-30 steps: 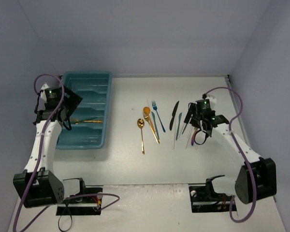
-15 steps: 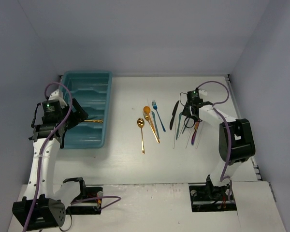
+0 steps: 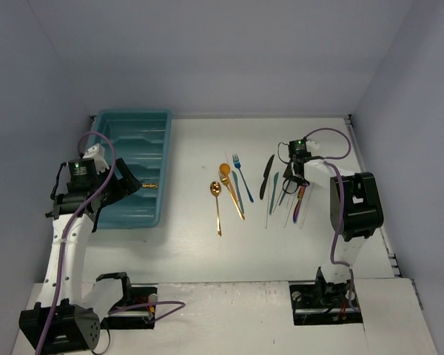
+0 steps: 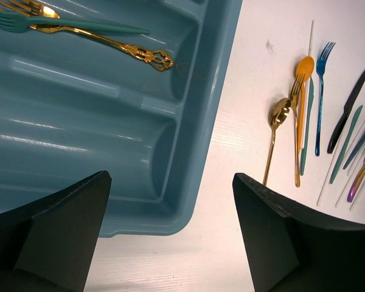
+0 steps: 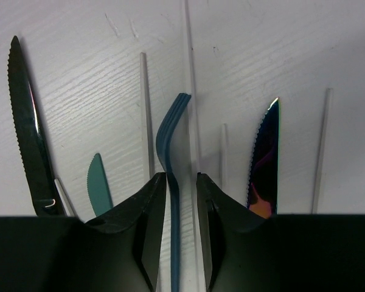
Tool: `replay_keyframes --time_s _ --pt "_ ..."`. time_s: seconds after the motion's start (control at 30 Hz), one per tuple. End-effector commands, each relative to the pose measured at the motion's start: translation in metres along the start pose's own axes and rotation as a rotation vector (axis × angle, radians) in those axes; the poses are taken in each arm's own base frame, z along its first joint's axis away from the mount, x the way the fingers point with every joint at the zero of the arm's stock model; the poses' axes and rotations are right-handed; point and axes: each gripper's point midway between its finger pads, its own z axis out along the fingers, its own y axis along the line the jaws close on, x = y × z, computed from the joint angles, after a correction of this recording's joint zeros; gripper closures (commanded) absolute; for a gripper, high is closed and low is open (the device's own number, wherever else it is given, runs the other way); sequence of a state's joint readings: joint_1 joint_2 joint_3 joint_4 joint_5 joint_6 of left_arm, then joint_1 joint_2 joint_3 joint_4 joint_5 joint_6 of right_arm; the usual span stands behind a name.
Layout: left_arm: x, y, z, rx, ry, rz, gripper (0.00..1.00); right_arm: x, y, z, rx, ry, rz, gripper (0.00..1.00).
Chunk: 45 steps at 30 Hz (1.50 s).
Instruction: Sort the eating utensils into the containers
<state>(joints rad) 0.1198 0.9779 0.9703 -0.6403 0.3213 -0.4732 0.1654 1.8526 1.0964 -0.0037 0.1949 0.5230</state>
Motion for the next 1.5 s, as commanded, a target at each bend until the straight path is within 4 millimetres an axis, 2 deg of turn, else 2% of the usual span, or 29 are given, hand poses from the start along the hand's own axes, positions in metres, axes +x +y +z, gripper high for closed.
replay_keyframes --time_s 0.0,0.2,0.33,0.4,0.57,0.7,0.8,1.0,1.17,1.3,1.47 --pt "-0.013 -0.018 -0.008 0.074 -0.042 0.032 0.21 -0.014 0.007 0.004 -0.010 -0.045 0.020 0.78" --pt "-0.016 -0.028 -0.012 0.116 -0.041 0.039 0.21 -0.017 0.005 0.003 -0.002 -0.061 0.002 0.87" --pt "-0.015 -0.031 -0.013 0.129 -0.036 0.036 0.21 -0.020 0.003 0.002 0.004 -0.070 -0.020 0.99" --pt "-0.015 -0.031 -0.013 0.133 -0.035 0.036 0.21 -0.023 0.002 -0.002 0.009 -0.082 -0.030 1.00" --pt "-0.017 -0.037 -0.019 0.151 -0.041 0.036 0.21 -0.046 0.001 -0.024 0.006 -0.157 -0.048 1.00" --pt "-0.021 -0.051 -0.025 0.196 -0.041 0.037 0.21 -0.061 0.006 -0.046 -0.027 -0.210 -0.064 1.00" --pt "-0.023 -0.070 -0.032 0.244 -0.042 0.068 0.21 -0.073 0.018 -0.076 -0.085 -0.269 -0.090 1.00" --pt "0.005 -0.138 -0.039 0.358 0.013 0.263 0.21 -0.089 0.055 -0.146 -0.281 -0.359 -0.119 1.00" --pt "0.032 -0.189 -0.036 0.392 0.023 0.456 0.21 -0.077 0.095 -0.198 -0.512 -0.347 -0.133 1.00" --pt "0.045 -0.227 -0.031 0.481 0.023 0.460 0.21 -0.057 0.129 -0.239 -0.695 -0.316 -0.177 1.00" --pt "0.056 -0.267 -0.026 0.582 0.018 0.414 0.24 -0.043 0.150 -0.276 -0.824 -0.300 -0.188 1.00"
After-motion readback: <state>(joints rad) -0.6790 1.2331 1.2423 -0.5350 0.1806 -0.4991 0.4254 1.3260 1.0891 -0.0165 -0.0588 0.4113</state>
